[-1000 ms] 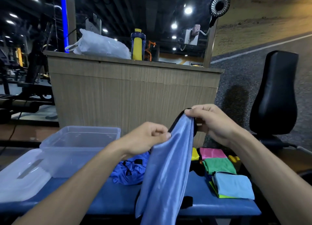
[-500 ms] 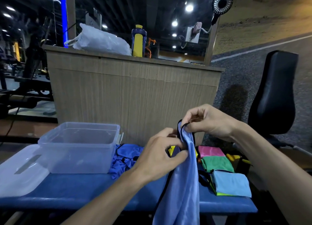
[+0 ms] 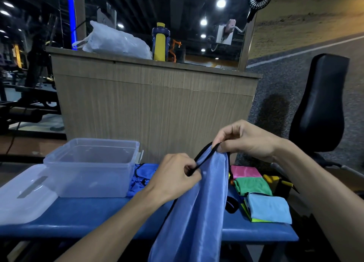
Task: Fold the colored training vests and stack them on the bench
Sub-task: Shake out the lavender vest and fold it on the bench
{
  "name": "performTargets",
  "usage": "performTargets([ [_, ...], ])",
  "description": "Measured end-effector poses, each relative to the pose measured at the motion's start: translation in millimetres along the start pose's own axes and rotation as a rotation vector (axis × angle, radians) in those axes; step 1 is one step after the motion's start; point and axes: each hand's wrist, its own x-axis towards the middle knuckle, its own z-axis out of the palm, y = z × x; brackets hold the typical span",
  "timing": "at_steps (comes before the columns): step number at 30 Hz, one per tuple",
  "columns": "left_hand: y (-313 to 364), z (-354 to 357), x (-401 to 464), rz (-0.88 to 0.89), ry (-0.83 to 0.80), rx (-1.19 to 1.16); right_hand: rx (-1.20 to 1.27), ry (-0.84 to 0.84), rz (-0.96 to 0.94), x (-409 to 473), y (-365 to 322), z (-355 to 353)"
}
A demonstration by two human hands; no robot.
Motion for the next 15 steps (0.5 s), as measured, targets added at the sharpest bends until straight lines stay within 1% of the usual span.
performTargets([
  [3, -19.1, 7.4, -4.0, -0.046, -0.072, 0.041, 0.108, 0.028, 0.007, -1.5, 2.2, -0.4],
  [7, -57.3, 10.6, -7.8, -0.172, -0.047, 0.007, 0.197, 0.074, -0.009, -6.6, 4.9, -5.6],
  [9, -74.6, 12.1, -11.6, -0.196, -0.037, 0.021, 0.245, 0.098, -0.017, -8.4, 9.2, -5.6],
  [11, -85.0, 14.0, -14.7, -0.182, -0.040, 0.040, 0.300, 0.132, -0.015, -7.8, 15.5, -4.2],
  [15, -75.7, 21.6, -21.1, -0.017, -0.094, -0.052, 0.280, 0.160, -0.031, -1.0, 27.4, 5.1],
])
